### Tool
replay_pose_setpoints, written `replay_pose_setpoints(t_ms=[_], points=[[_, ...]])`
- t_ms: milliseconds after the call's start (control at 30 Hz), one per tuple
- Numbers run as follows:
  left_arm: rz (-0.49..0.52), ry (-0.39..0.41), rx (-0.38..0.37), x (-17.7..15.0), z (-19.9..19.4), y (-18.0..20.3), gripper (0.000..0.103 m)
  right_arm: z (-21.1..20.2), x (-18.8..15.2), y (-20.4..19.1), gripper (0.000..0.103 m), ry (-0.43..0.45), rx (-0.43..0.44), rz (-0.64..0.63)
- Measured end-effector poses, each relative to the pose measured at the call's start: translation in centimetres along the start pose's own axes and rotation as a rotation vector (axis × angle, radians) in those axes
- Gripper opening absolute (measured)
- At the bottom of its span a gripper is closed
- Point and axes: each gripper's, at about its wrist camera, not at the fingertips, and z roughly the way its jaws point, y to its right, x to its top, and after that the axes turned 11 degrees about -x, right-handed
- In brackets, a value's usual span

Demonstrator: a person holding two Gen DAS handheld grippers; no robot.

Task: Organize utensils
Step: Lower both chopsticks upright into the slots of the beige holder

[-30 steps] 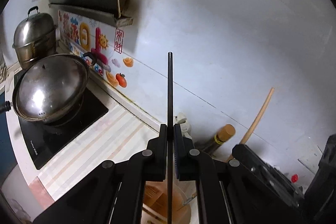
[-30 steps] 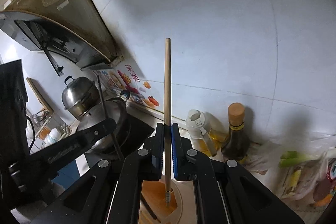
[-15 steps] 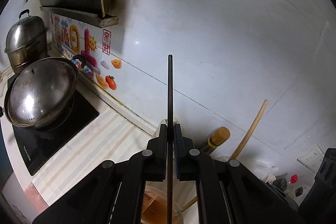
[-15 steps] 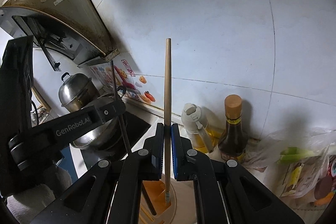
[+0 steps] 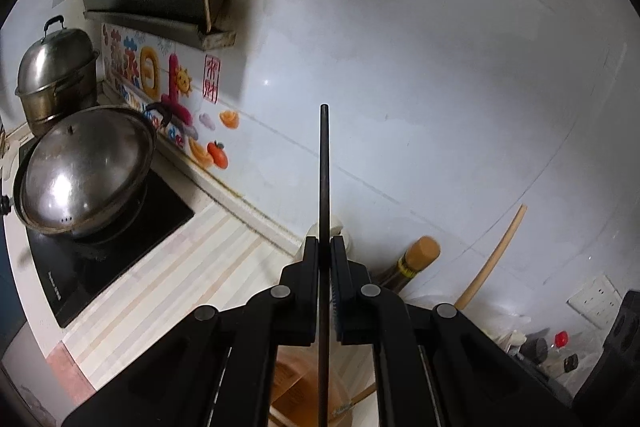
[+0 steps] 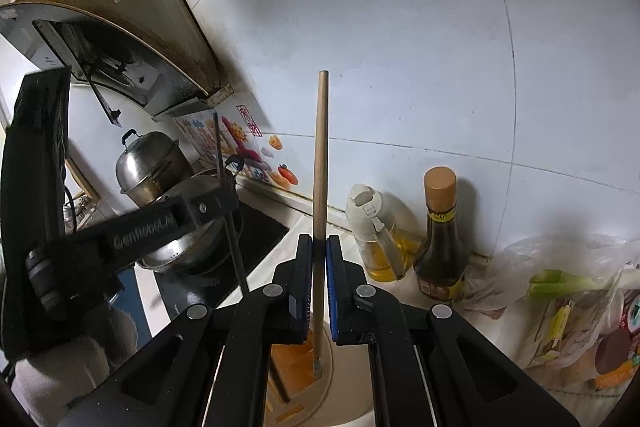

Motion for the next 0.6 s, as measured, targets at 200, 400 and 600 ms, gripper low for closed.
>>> replay_pose_setpoints(t_ms=[200, 400, 600], points=[[0.051, -0.008, 0.039, -0.2, 1.5, 0.6, 0.003, -0.1, 0.0, -0.1, 0.007, 0.0, 0.008, -0.015], [0.057, -0.059, 0.044, -1.8, 2.3, 0.4, 0.003, 0.1, -0.6, -0.1, 0.007, -0.022, 0.029, -0.037], [0.024, -0.135, 0.037, -3.1, 0.4, 0.2, 0.008, 0.4, -1.0, 0.0, 0.011, -0.12, 0.081, -0.054]])
